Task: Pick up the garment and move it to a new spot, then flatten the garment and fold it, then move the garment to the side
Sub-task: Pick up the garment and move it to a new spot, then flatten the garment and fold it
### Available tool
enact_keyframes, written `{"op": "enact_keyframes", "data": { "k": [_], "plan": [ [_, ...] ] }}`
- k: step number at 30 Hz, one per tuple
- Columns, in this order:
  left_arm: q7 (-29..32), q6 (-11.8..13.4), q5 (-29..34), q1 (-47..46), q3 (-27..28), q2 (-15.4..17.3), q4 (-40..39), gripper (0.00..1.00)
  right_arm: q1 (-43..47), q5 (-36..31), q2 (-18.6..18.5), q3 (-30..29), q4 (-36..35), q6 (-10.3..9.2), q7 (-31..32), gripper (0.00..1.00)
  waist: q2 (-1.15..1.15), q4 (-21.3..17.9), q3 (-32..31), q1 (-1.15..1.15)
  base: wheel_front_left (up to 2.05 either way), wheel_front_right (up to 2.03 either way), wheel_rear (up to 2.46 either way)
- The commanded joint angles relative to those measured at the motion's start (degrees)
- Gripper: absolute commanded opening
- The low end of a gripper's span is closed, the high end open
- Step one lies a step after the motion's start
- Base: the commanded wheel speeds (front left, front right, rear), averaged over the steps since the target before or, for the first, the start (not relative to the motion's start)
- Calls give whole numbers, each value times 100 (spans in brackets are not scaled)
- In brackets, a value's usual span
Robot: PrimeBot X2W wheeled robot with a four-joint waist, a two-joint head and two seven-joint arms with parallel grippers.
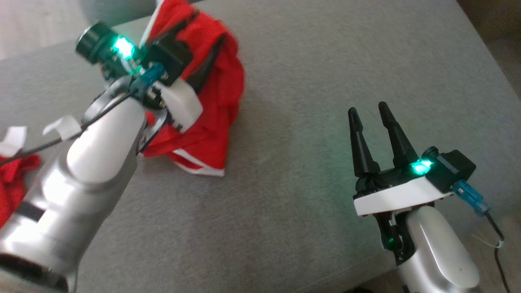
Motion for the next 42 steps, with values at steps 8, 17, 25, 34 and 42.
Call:
{"op": "enact_keyframes", "data": {
  "k": [8, 17, 25, 34, 42],
  "plan": [
    [-1003, 70, 13, -820, 235, -209, 621, 100, -104, -95, -16, 22, -171, 23, -62, 100, 0, -40, 20, -1, 0, 0, 0],
    [-1600, 268, -324, -178, 468, -28, 954, 100, 108, -405, -16, -337, -99, 23, -62, 100, 0, 881, -432, -1, 0, 0, 0],
    [-1913, 570, -854, 1407, 789, -94, 597, 100, 461, -638, -16, -521, 28, 23, -62, 100, 0, 1532, -1018, -1, 0, 0, 0],
    [-1938, 1081, -1054, 3220, 1433, -469, -281, 100, 846, -750, -16, -701, 90, 23, -62, 100, 0, 1983, -1401, -1, 0, 0, 0],
    [-1939, 1129, -894, 3939, 2043, -829, -793, 100, 902, -800, -16, -741, 80, 23, -62, 100, 0, 2139, -1378, -1, 0, 0, 0]
  ]
}}
